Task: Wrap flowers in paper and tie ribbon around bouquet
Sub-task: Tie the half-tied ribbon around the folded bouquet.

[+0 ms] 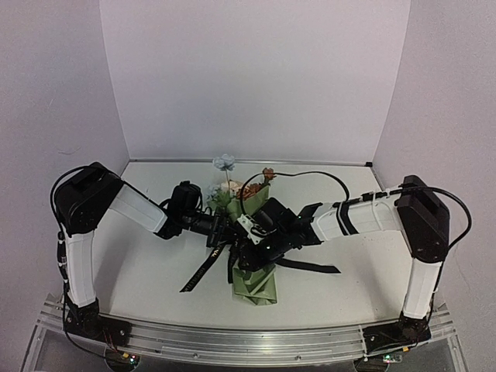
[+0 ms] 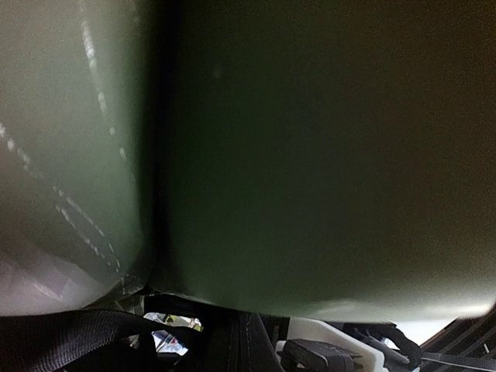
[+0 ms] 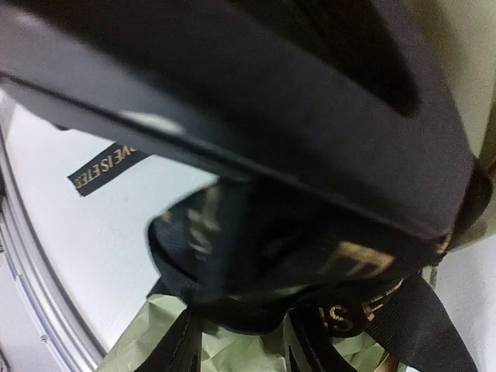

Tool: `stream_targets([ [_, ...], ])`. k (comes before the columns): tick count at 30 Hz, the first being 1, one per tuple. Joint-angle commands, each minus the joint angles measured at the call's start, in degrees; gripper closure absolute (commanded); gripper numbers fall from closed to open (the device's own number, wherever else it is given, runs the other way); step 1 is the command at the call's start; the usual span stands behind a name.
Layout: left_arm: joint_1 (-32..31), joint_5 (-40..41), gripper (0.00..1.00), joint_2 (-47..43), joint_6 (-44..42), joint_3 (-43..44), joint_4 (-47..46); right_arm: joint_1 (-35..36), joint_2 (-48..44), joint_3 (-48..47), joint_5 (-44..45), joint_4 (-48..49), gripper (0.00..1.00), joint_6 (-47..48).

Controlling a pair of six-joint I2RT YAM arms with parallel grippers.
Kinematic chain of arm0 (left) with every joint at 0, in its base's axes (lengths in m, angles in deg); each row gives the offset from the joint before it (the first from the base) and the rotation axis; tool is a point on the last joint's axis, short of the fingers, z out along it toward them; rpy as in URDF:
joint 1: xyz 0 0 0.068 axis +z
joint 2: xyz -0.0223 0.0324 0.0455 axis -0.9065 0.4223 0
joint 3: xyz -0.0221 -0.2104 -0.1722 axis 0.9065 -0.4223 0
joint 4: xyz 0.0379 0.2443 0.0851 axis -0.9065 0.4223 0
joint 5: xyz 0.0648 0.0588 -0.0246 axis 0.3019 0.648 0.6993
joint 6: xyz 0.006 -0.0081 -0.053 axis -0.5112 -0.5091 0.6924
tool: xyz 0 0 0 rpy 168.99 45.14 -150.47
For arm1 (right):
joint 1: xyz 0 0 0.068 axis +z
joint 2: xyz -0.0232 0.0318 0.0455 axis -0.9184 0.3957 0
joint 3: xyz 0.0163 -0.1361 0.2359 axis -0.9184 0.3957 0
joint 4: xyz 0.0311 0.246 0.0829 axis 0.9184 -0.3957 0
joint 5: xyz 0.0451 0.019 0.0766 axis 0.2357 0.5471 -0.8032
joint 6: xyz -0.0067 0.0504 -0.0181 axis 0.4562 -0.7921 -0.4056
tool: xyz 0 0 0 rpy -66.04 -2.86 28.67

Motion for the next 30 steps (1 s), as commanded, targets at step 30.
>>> stream_targets([
  [30, -1.1, -4.8, 1.00, 0.2, -9.2, 1.9, 4.0, -1.5, -17.9, 7.8, -0.4, -4.8, 0.48, 2.4],
])
